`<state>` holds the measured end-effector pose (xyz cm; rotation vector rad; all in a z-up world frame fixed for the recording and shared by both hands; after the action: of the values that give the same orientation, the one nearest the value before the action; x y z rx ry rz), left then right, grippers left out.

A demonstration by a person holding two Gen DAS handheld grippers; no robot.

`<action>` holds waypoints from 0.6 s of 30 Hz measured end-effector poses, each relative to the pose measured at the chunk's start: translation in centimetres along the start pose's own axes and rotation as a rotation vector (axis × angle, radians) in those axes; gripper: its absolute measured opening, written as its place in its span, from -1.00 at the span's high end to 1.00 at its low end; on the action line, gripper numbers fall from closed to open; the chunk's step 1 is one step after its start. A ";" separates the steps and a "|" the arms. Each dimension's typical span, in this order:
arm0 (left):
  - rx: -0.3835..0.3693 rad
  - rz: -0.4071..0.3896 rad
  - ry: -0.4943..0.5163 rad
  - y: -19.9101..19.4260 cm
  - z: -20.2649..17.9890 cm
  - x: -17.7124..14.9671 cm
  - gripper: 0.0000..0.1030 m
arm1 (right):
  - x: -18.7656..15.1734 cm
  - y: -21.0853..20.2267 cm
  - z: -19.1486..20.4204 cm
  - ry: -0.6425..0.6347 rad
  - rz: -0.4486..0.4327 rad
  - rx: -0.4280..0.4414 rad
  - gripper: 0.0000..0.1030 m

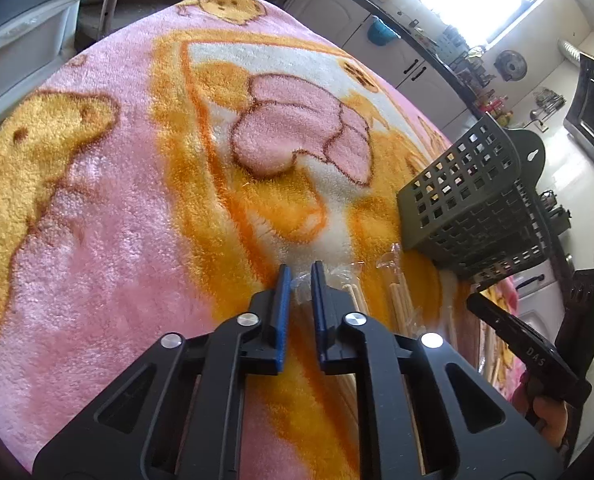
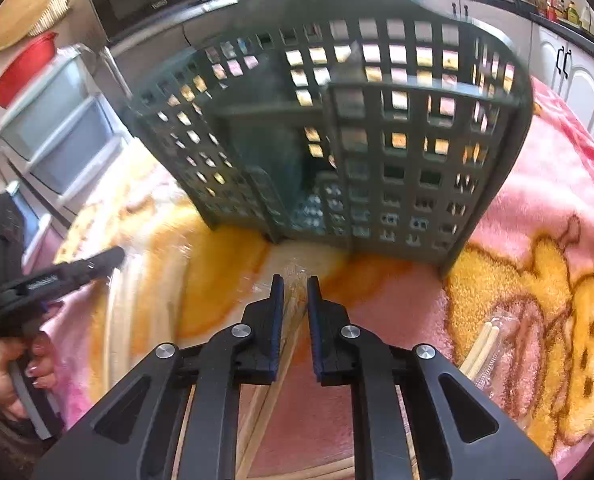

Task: Organize utensils
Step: 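Lift the left gripper's chopsticks upright while the right gripper lifts its pair over the caddy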

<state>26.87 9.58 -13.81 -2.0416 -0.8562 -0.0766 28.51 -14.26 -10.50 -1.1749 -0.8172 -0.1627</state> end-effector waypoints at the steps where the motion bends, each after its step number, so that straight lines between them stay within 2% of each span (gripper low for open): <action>1: -0.013 0.004 -0.009 -0.2 0.0 0.0 0.92 | 0.2 -0.4 0.1 -0.001 -0.014 0.011 0.78; 10: -0.113 -0.034 0.035 -3.8 -2.6 -0.1 0.94 | 3.0 -5.6 1.3 -0.022 -0.159 0.095 0.80; 18: -0.233 -0.113 0.124 -8.4 -8.2 0.6 0.95 | 5.4 -10.3 2.4 -0.043 -0.279 0.126 0.82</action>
<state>24.42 6.79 -2.64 -2.1752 -0.9189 -0.3778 25.86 -14.79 1.02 -0.9452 -1.0138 -0.3114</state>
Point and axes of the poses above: each gripper's, at about its wrist camera, not at the fingertips, and y roughly the way its jaws point, z to its left, x to its top, the point moved 10 cm from there along y, roughly the way its jaws point, and after that the axes turned 11 degrees about -y, right-handed, at the moved point
